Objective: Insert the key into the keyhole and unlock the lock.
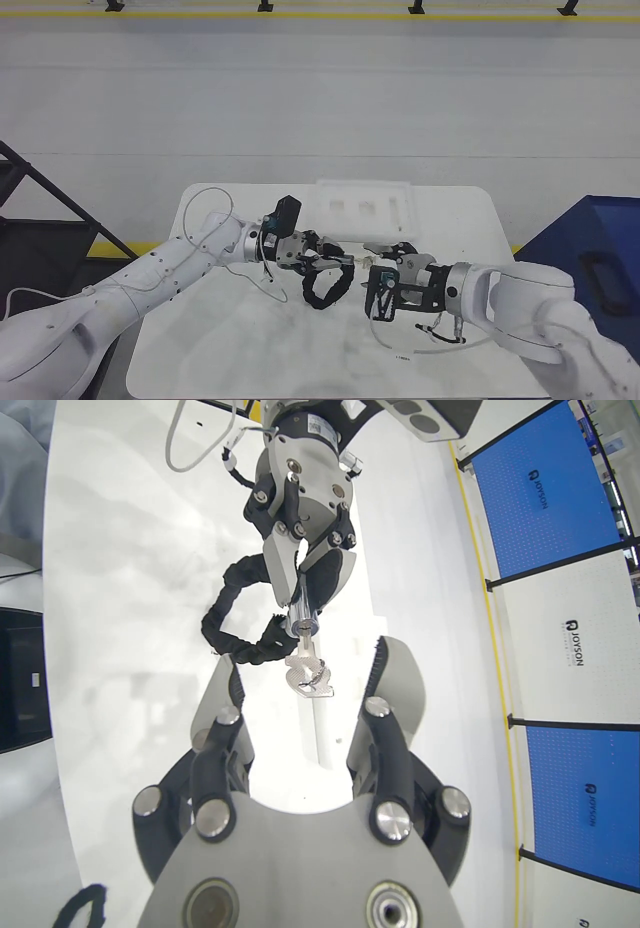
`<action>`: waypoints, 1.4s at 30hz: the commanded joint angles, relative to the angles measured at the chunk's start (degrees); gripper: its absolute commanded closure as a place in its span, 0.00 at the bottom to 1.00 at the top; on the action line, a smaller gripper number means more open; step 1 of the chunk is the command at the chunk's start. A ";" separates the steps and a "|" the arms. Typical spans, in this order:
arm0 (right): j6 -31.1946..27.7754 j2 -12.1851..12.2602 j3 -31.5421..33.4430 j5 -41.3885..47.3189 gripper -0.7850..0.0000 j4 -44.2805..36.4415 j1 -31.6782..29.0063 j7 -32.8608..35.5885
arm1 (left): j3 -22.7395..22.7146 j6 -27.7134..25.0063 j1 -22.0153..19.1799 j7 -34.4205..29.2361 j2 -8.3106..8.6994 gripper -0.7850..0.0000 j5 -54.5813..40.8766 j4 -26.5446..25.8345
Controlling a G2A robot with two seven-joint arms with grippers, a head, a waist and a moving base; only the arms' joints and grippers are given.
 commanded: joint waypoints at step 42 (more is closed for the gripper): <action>11.34 -0.39 3.15 18.88 1.00 5.56 -2.01 -1.21 | -0.04 0.00 0.18 0.00 -0.81 1.00 1.80 -0.86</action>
